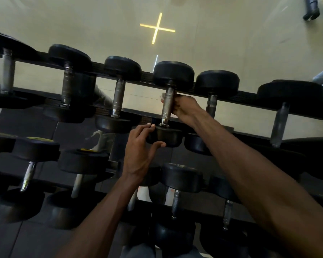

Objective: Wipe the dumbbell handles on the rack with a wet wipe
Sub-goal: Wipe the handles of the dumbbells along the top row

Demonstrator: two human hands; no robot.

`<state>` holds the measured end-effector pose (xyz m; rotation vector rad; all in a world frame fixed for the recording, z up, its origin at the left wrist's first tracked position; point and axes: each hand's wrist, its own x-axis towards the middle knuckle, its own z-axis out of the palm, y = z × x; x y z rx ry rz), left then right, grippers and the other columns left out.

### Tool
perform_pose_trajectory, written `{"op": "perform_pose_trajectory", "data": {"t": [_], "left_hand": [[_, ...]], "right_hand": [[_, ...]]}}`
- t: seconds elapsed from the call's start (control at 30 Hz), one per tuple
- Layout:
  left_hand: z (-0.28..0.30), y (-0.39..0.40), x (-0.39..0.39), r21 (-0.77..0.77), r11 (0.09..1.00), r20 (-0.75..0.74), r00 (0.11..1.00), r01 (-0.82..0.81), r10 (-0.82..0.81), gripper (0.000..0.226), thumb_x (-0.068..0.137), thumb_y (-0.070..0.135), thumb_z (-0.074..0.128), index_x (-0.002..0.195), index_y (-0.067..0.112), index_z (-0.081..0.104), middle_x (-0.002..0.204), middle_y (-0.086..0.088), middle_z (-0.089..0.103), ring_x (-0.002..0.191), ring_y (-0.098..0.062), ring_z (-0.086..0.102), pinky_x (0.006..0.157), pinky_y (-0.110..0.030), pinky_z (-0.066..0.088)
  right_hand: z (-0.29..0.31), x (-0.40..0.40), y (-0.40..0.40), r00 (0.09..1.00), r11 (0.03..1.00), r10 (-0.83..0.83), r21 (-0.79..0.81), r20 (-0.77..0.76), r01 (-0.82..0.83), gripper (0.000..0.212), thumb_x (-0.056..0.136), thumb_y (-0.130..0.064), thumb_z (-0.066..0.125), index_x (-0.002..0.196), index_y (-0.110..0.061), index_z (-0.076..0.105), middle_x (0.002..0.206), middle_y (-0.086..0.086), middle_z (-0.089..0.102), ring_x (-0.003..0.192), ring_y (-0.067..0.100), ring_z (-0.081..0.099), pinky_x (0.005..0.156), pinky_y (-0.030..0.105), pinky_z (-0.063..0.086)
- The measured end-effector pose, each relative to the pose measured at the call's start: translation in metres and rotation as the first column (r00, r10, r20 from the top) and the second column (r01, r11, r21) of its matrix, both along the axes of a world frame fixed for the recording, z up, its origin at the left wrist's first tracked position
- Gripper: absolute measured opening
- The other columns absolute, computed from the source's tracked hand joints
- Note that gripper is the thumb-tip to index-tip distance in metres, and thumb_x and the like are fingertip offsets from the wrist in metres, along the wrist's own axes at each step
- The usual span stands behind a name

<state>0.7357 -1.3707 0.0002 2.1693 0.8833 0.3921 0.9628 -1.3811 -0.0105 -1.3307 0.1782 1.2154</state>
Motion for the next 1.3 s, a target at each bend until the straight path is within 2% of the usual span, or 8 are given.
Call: {"op": "perform_pose_trajectory", "data": {"t": [0.23,0.37,0.7,0.83,1.03,1.1,1.2,1.3], "left_hand": [[-0.002,-0.001,-0.001,-0.012,1.0,-0.005,1.0,-0.001,0.001,0.058,0.081,0.036,0.085,0.13,0.011,0.066,0.134,0.0,0.06,0.128,-0.017,0.052,0.106,-0.006,0.031],[-0.002,-0.001,0.0,-0.003,1.0,-0.011,1.0,0.001,-0.001,0.059,0.081,0.037,0.085,0.13,0.011,0.066,0.134,0.0,0.06,0.128,-0.017,0.051,0.105,-0.004,0.03],[0.0,-0.003,0.0,0.001,1.0,-0.013,1.0,-0.015,0.015,0.059,0.08,0.036,0.084,0.129,0.009,0.066,0.134,-0.001,0.06,0.129,-0.019,0.052,0.107,-0.024,0.042],[0.001,-0.006,0.0,-0.022,0.999,-0.011,1.0,-0.023,0.023,0.059,0.081,0.037,0.083,0.131,0.01,0.065,0.136,-0.001,0.059,0.131,-0.017,0.05,0.108,-0.023,0.041],[0.001,-0.006,-0.001,-0.028,0.999,0.001,0.999,-0.032,0.032,0.057,0.082,0.036,0.084,0.13,0.011,0.066,0.136,0.0,0.059,0.13,-0.017,0.051,0.109,-0.023,0.041],[0.001,-0.007,-0.001,-0.041,0.998,0.017,0.999,-0.04,0.04,0.057,0.081,0.035,0.084,0.13,0.012,0.066,0.136,0.0,0.059,0.13,-0.017,0.052,0.109,-0.025,0.043],[0.0,-0.006,0.0,-0.048,0.998,0.009,0.999,-0.036,0.036,0.059,0.081,0.036,0.084,0.131,0.011,0.066,0.136,-0.001,0.059,0.13,-0.018,0.052,0.11,-0.029,0.045],[0.001,-0.004,-0.001,-0.059,0.998,-0.005,0.999,-0.033,0.032,0.061,0.081,0.037,0.085,0.132,0.011,0.065,0.136,-0.002,0.059,0.13,-0.019,0.052,0.109,-0.032,0.045]], "right_hand": [[-0.008,-0.014,-0.045,0.865,0.892,0.427,-0.279,0.263,-0.356,0.033,0.093,0.005,0.054,0.068,-0.01,0.068,0.082,0.005,0.068,0.085,0.019,0.062,0.078,0.029,0.051],[-0.005,-0.017,-0.038,0.768,0.823,0.537,-0.419,0.349,-0.384,0.027,0.089,0.006,0.056,0.075,-0.006,0.075,0.085,0.01,0.072,0.081,0.018,0.064,0.071,0.03,0.055],[-0.003,-0.026,-0.047,0.711,0.784,0.56,-0.55,0.426,-0.288,0.011,0.086,-0.012,0.076,0.085,-0.021,0.082,0.084,-0.005,0.076,0.09,0.014,0.071,0.081,0.032,0.062],[-0.001,-0.02,-0.053,0.778,0.835,0.489,-0.47,0.394,-0.287,0.01,0.085,-0.012,0.078,0.08,-0.019,0.083,0.082,-0.002,0.078,0.092,0.016,0.073,0.085,0.036,0.062],[0.006,-0.023,-0.059,0.69,0.802,0.559,-0.51,0.459,-0.31,0.01,0.083,-0.017,0.077,0.085,-0.025,0.083,0.085,-0.009,0.078,0.094,0.012,0.072,0.087,0.037,0.061],[0.026,-0.017,-0.067,0.544,0.799,0.6,-0.473,0.587,-0.371,0.014,0.087,-0.02,0.073,0.093,-0.028,0.083,0.092,-0.011,0.078,0.095,0.007,0.071,0.086,0.032,0.06],[0.051,-0.02,-0.045,0.015,0.738,0.568,-0.501,0.823,-0.452,0.023,0.092,-0.012,0.066,0.108,-0.021,0.08,0.103,0.0,0.077,0.095,0.012,0.068,0.083,0.023,0.052],[0.053,-0.031,-0.009,-0.533,0.399,0.626,-0.821,0.569,-0.409,0.018,0.095,-0.017,0.061,0.107,-0.018,0.074,0.1,0.007,0.068,0.097,0.022,0.058,0.078,0.034,0.051]]}}
